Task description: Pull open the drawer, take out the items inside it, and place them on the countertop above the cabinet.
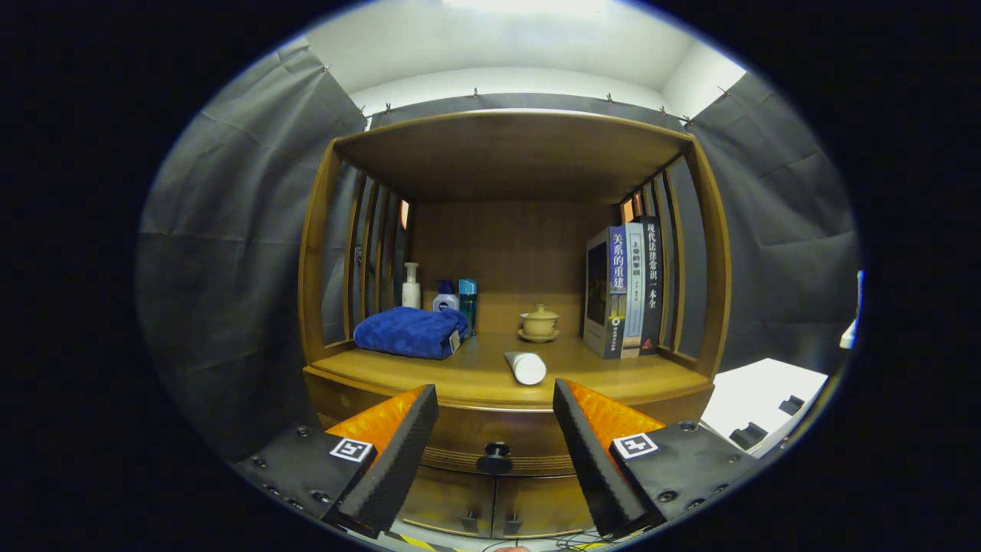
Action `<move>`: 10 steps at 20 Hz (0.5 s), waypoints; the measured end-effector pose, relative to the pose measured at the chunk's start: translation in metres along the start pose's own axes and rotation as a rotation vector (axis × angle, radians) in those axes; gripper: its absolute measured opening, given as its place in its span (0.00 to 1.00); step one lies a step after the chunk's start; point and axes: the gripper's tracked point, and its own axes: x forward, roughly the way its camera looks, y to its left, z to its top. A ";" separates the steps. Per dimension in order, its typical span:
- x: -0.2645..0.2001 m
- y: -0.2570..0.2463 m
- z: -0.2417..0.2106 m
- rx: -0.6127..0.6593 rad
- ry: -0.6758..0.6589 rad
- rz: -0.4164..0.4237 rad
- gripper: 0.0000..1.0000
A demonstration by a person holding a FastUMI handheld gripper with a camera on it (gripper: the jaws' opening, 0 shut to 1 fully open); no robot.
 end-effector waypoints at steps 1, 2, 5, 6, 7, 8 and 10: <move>-0.007 -0.010 0.014 -0.009 -0.010 -0.004 0.98; -0.015 -0.025 0.027 -0.018 -0.025 -0.016 0.98; -0.037 -0.060 0.057 -0.036 -0.070 -0.057 0.98; -0.046 -0.070 0.062 -0.036 -0.080 -0.070 0.98; -0.053 -0.080 0.065 -0.040 -0.088 -0.083 0.98; -0.058 -0.092 0.064 -0.049 -0.093 -0.097 0.98; -0.067 -0.116 0.061 -0.077 -0.102 -0.133 0.98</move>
